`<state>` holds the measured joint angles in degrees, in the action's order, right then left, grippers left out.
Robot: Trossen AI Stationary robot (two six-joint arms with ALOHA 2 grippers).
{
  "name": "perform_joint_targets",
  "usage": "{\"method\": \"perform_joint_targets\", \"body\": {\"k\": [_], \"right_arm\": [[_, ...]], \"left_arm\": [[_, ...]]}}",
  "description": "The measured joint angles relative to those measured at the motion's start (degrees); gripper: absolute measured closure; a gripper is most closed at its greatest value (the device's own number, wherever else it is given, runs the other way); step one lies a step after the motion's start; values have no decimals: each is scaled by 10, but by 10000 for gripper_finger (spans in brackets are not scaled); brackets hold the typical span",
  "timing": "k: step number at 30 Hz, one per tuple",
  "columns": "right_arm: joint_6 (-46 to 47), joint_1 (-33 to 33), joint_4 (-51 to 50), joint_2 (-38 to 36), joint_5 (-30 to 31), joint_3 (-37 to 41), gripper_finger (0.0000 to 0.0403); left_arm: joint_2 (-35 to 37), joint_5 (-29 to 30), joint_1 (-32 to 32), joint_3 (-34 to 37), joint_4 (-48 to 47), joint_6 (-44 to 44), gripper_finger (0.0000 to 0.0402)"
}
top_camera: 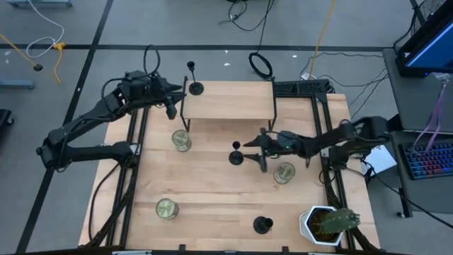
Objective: Pick & Place candle stick holders
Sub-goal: Put the top black candle holder on the shelf
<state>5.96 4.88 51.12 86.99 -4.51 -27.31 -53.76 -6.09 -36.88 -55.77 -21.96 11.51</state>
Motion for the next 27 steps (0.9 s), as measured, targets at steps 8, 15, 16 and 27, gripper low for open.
{"method": "perform_joint_targets", "body": {"k": [8, 15, 16, 27], "right_arm": [[-2, 3, 13, 97, -1, -66, 193], [-8, 4, 13, 136, -1, -96, 236], [-11, 5, 13, 136, -1, -97, 254], [-7, 19, 5, 95, -5, -96, 388]], "left_arm": [[0, 0, 27, 0, -1, -40, 227], [0, 0, 53, 0, -1, -39, 227], [0, 0, 56, 0, -1, -38, 227], [0, 0, 81, 0, -16, -37, 227]]}}
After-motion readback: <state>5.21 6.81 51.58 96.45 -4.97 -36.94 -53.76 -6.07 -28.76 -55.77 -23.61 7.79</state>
